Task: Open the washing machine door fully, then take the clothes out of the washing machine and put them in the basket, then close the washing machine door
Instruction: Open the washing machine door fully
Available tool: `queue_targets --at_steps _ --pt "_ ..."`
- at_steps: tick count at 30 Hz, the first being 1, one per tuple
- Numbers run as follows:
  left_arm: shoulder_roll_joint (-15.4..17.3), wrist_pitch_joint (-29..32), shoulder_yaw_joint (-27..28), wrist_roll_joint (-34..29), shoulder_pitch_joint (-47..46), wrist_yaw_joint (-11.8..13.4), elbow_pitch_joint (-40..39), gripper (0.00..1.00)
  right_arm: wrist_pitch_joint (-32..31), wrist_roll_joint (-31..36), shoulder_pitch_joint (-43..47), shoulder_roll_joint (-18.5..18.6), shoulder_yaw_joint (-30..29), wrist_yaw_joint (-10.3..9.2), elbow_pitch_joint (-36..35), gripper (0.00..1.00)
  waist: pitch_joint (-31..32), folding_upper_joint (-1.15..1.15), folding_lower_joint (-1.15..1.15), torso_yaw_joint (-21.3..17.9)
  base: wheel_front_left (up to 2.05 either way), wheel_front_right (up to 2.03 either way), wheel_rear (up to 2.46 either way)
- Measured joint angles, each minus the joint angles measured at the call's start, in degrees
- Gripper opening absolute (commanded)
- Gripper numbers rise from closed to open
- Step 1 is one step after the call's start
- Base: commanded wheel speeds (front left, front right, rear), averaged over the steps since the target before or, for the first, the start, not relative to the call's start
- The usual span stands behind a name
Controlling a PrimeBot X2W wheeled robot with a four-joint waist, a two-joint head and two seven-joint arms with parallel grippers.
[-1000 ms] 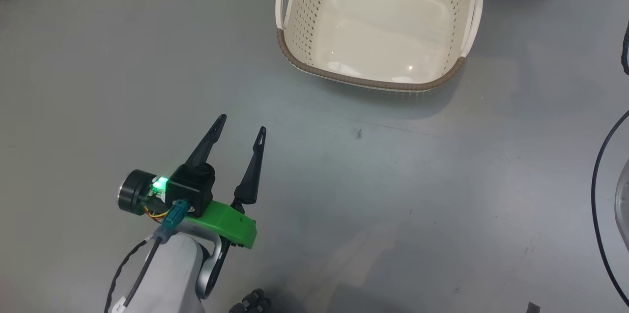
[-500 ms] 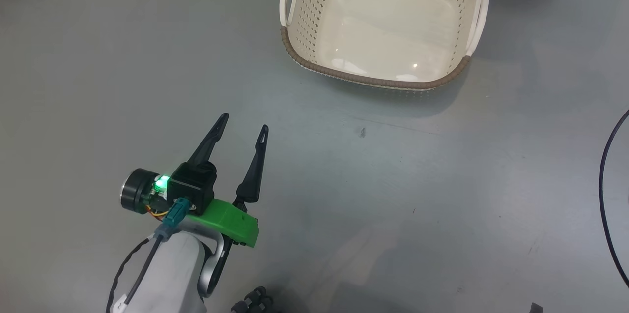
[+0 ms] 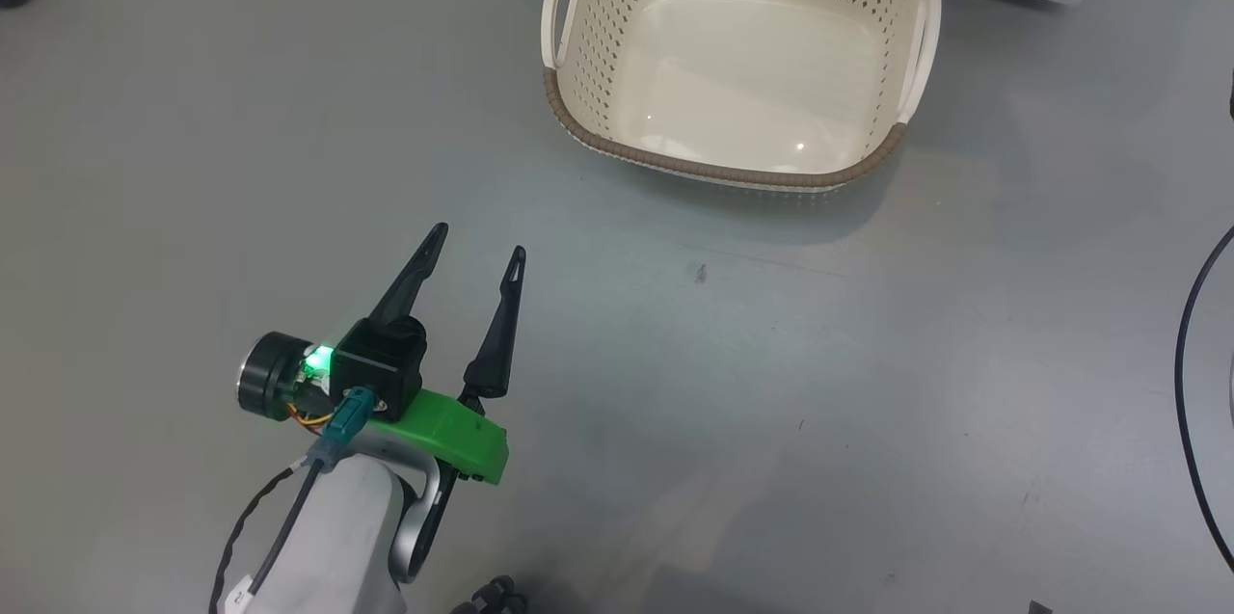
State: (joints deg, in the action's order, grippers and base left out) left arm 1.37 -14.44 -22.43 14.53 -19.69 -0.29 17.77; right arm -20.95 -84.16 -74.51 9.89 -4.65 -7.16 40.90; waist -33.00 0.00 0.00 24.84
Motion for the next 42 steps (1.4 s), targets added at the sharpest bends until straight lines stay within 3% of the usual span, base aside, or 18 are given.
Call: queue_targets --at_steps 22,42 --pt "0.0 0.0 0.0 0.0 0.0 0.5 0.1 1.00 -3.8 0.1 1.4 0.3 1.8 0.04 2.8 0.00 2.0 0.00 0.00 -1.1 0.00 0.00 0.00" --pt "0.0 0.0 0.3 -0.6 0.0 0.5 0.3 1.00 -6.2 0.0 4.6 -0.8 2.7 1.22 4.3 0.00 4.0 0.00 0.00 -2.2 0.00 0.00 0.00"
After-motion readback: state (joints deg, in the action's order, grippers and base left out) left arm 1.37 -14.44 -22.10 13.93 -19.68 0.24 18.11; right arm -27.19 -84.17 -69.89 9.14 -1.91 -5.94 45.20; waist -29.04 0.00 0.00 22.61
